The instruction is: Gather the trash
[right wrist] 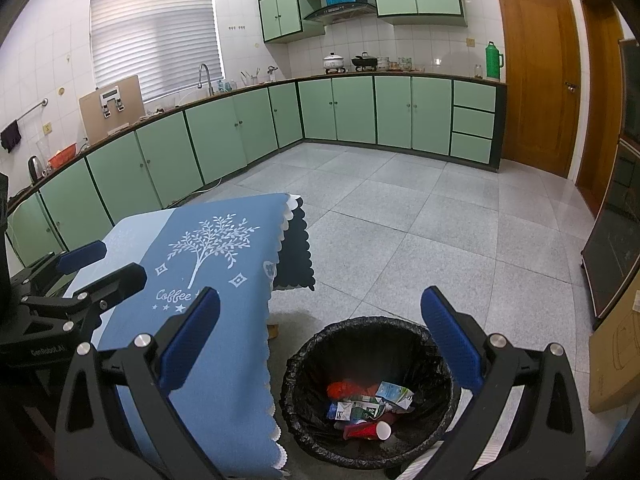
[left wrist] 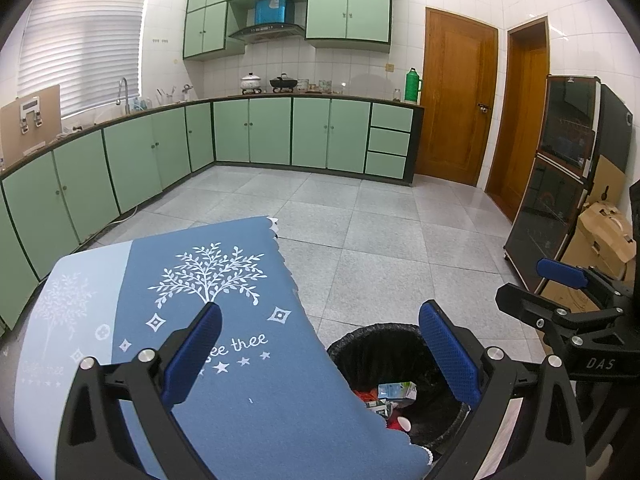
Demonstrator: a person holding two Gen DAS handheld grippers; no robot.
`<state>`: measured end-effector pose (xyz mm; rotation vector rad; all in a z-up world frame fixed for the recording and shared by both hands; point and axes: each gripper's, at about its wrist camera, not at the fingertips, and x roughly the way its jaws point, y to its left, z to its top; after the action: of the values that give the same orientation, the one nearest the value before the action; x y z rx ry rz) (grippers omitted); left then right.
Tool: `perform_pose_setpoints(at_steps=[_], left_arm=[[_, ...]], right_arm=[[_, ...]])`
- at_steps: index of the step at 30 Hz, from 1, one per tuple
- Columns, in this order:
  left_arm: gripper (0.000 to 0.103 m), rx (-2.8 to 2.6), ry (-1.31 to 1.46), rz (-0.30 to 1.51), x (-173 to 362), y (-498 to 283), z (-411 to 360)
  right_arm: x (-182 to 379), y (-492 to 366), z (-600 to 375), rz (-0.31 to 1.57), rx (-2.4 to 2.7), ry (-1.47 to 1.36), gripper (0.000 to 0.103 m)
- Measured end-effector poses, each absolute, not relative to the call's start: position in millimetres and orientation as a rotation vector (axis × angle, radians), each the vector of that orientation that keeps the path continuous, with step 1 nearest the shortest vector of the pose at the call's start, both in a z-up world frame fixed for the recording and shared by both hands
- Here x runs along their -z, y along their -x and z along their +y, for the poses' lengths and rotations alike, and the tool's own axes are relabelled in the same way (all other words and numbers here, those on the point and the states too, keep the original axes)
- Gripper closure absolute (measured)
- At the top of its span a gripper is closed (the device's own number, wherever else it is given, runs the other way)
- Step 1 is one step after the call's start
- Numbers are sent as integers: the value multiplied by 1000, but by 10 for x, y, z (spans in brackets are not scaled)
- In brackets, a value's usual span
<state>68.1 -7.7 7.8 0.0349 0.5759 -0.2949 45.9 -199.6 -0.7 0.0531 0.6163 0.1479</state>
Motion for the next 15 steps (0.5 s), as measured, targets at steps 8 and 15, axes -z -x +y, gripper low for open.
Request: perform_pose_setpoints(at_steps=[8,15], left_arm=[[6,294,-38,574,-79,-684,-76],[6,291,-40,571,-119,-698,-61]], right_arm=[[11,-461,-2003,615,-150,-54,5],[9,-457,-1999,616,-150,-54,5]])
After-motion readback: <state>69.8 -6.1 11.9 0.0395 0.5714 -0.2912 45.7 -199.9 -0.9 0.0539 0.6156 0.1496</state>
